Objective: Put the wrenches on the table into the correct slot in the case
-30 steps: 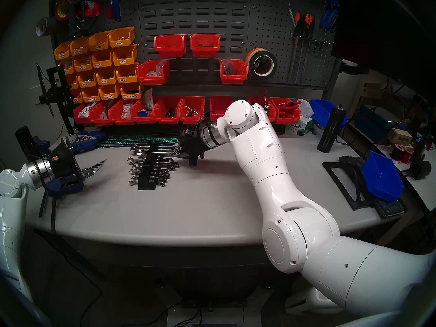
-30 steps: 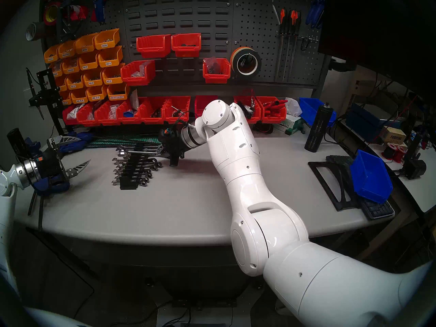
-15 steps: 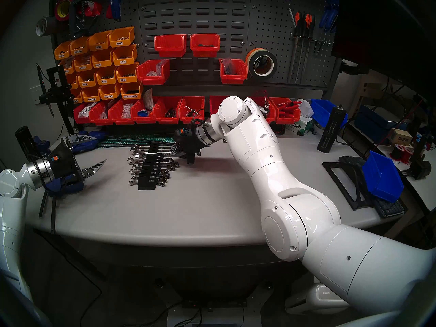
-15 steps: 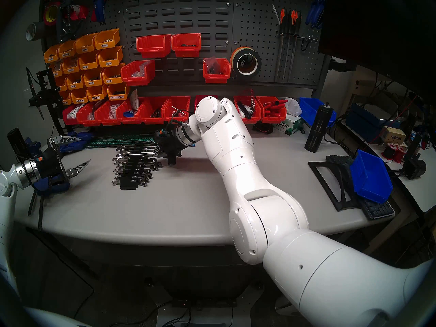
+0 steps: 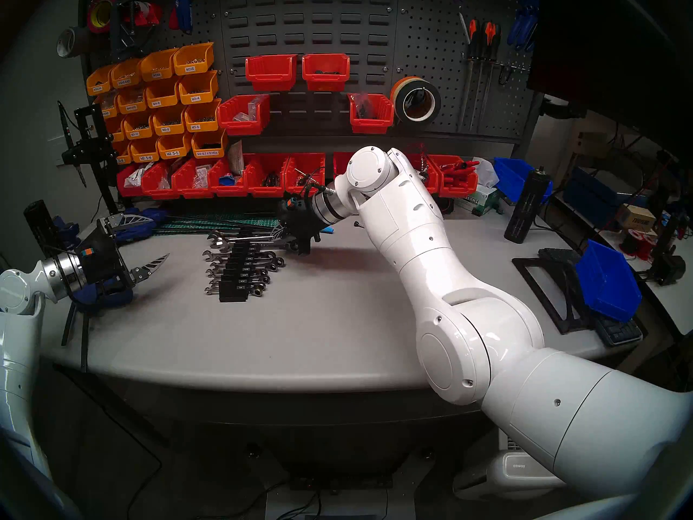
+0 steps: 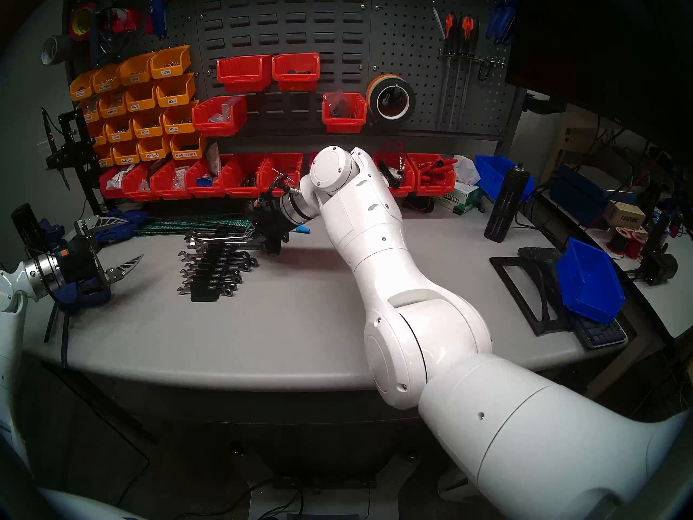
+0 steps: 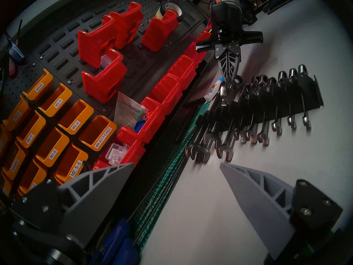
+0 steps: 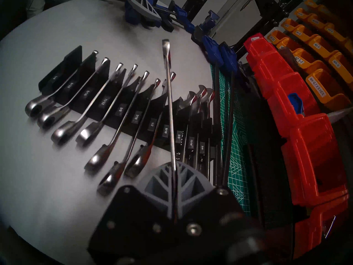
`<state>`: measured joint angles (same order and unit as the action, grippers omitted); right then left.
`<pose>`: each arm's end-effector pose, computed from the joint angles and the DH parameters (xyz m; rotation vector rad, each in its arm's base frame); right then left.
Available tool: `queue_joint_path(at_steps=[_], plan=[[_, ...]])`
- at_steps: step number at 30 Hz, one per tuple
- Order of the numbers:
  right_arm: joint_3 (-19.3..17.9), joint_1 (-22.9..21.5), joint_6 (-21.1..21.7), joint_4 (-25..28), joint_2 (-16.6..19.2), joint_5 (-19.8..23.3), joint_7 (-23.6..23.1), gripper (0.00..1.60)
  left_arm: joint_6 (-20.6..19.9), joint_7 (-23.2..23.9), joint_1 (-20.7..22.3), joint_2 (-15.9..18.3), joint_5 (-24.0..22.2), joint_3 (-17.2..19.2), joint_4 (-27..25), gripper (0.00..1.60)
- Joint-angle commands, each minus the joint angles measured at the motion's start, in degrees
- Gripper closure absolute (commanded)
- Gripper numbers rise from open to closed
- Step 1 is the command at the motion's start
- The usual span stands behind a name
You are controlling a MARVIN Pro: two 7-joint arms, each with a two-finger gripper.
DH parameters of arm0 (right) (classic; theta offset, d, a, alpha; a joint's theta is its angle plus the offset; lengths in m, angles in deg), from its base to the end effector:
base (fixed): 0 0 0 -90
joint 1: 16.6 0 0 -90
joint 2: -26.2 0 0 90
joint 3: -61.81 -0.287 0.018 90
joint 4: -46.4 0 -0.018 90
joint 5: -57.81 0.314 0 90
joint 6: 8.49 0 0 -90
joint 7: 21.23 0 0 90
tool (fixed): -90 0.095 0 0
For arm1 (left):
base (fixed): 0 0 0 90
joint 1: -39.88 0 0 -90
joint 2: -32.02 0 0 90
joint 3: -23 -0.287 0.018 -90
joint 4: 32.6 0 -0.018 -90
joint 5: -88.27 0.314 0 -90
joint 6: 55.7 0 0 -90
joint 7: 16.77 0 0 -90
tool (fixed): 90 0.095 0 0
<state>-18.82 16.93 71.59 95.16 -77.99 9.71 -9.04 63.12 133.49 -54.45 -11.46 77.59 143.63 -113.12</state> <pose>0.5515 0.2353 -0.1259 -1.3283 -2.2527 -1.2156 0.3477 0.3215 -0.1617 -1.7080 1.4927 -1.8992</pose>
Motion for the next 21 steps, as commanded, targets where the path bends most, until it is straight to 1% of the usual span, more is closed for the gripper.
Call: queue_joint_path(at_steps=[1,8,9,10,11,12,13,14,15,16,17,18,19,20,21], plan=[[0.3,-4.3,-1.2,0.0,-0.2,-0.1,-0.7,1.6,-0.1,-0.4,1.2,0.7,-0.8,1.1,-0.7,0.0],[-0.2,-5.4,-3.4,-1.8,-0.1,0.7,-1.8,1.6,-0.1,-0.4,1.2,0.7,-0.8,1.1,-0.7,0.0],[0.7,-7.7,-0.2,-4.7,-3.6,-0.7,0.8,1.6,0.0,-0.4,1.2,0.7,-0.6,1.0,-0.7,0.0],[1.3,-7.2,0.8,-3.8,-5.5,-0.9,1.8,1.6,0.0,-0.4,1.2,0.7,-0.5,0.9,-0.7,0.0],[1.8,-8.4,0.9,-4.7,-6.4,-0.9,1.7,1.6,0.1,-0.4,1.1,0.7,-0.4,0.9,-0.6,0.0],[3.0,-7.8,0.7,-3.8,-5.6,-0.1,2.0,1.6,0.1,-0.4,1.1,0.7,-0.4,0.9,-0.6,0.0],[3.0,-7.8,0.7,-3.8,-5.6,-0.1,2.0,1.6,0.1,-0.4,1.1,0.7,-0.4,0.9,-0.6,0.0],[3.1,-8.9,0.9,-5.0,-6.5,-0.4,2.2,1.6,0.1,-0.4,1.1,0.7,-0.4,0.9,-0.6,0.0],[4.5,-9.6,2.1,-6.1,-7.0,-0.4,3.0,1.6,0.1,-0.4,1.1,0.7,-0.3,0.8,-0.6,0.0],[4.9,-9.6,2.2,-5.7,-7.1,0.0,3.2,1.6,0.1,-0.4,1.0,0.7,-0.3,0.8,-0.6,0.0],[4.9,-9.6,2.2,-5.7,-7.1,0.0,3.2,1.6,0.1,-0.4,1.0,0.7,-0.3,0.8,-0.6,0.0],[4.9,-10.5,2.8,-6.8,-8.2,-0.2,3.9,1.6,0.1,-0.4,1.0,0.7,-0.3,0.8,-0.6,0.0],[5.7,-10.1,3.4,-6.4,-8.3,0.1,4.7,1.6,0.1,-0.4,1.0,0.7,-0.3,0.8,-0.6,0.0],[5.4,-11.0,4.0,-7.4,-9.4,-0.2,4.9,1.6,0.1,-0.4,1.1,0.7,-0.3,0.8,-0.6,0.0],[5.4,-11.0,4.0,-7.4,-9.4,-0.2,4.9,1.6,0.1,-0.4,1.1,0.7,-0.3,0.8,-0.6,0.0]])
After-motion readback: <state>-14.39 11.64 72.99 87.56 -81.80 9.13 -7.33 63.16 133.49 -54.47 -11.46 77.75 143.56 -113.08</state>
